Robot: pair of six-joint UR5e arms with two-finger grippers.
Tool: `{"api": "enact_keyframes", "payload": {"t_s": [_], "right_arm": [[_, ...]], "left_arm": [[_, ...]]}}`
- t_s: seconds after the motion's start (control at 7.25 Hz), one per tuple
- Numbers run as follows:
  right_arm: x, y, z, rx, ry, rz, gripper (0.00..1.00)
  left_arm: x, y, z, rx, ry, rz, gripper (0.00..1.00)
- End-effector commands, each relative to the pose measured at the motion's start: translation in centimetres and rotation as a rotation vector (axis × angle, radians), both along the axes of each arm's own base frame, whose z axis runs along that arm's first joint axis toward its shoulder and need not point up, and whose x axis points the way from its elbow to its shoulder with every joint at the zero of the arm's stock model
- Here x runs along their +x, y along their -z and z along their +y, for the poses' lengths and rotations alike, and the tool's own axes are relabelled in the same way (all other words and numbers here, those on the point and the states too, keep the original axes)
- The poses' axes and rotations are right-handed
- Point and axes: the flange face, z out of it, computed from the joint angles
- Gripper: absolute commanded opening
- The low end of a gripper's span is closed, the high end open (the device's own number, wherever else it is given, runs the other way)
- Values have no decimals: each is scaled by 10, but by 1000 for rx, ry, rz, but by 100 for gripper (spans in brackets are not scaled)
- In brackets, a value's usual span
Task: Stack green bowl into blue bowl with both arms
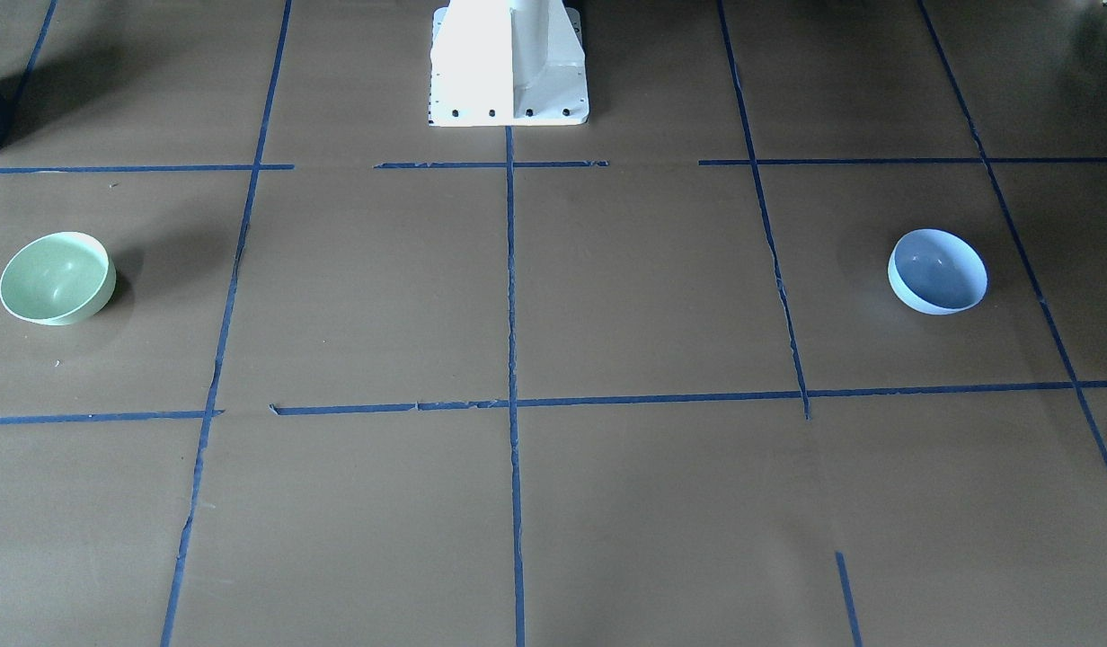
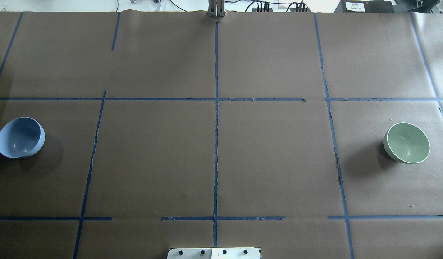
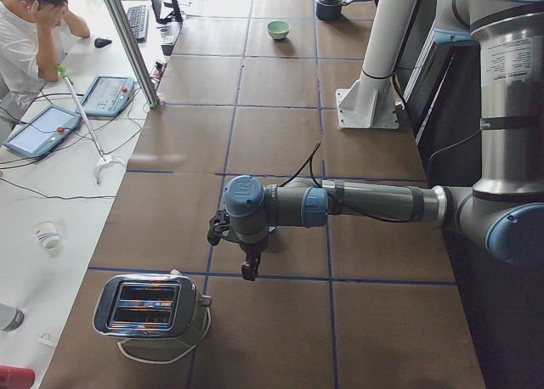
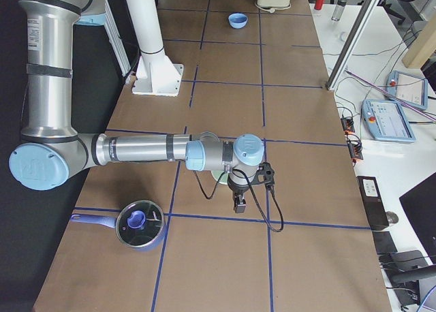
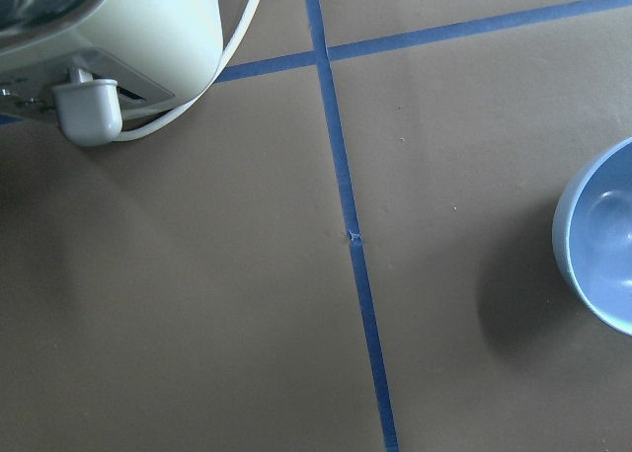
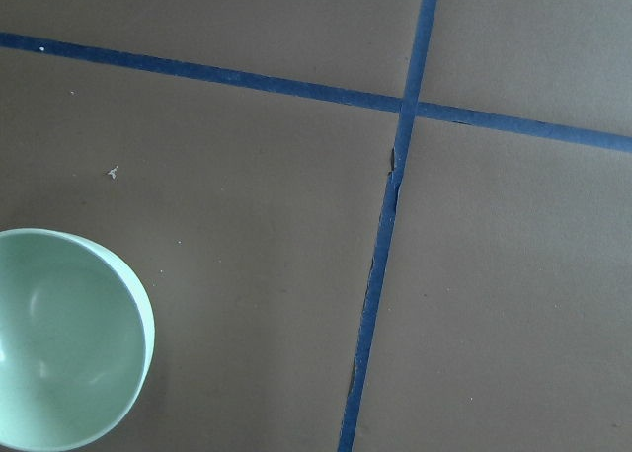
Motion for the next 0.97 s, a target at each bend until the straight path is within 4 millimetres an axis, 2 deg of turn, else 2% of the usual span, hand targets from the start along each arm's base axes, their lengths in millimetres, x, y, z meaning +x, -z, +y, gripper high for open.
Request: {"api": "enact_keyframes", "payload": {"t_s": [0.0, 0.14, 0.28, 0.41, 0.55, 0.83], "right_arm": [[0, 3, -5, 6, 0, -1, 100], [0, 2, -5, 3, 0, 0, 100], [-1, 3, -5, -1, -7, -1, 100], [-1, 1, -5, -7, -8, 0, 100], [-2, 3, -5, -4, -7, -1, 100], [-2, 1, -5, -7, -7, -1, 100]], "left_arm": [[2, 30, -53, 143, 3, 8, 100], [6, 24, -70, 119, 22, 13, 100], [13, 21, -74, 111, 129, 31, 100], [65, 11, -63, 95, 164, 69, 100], [124, 10, -48, 42, 188, 117, 100], [194, -4, -18, -14, 192, 78, 100]]}}
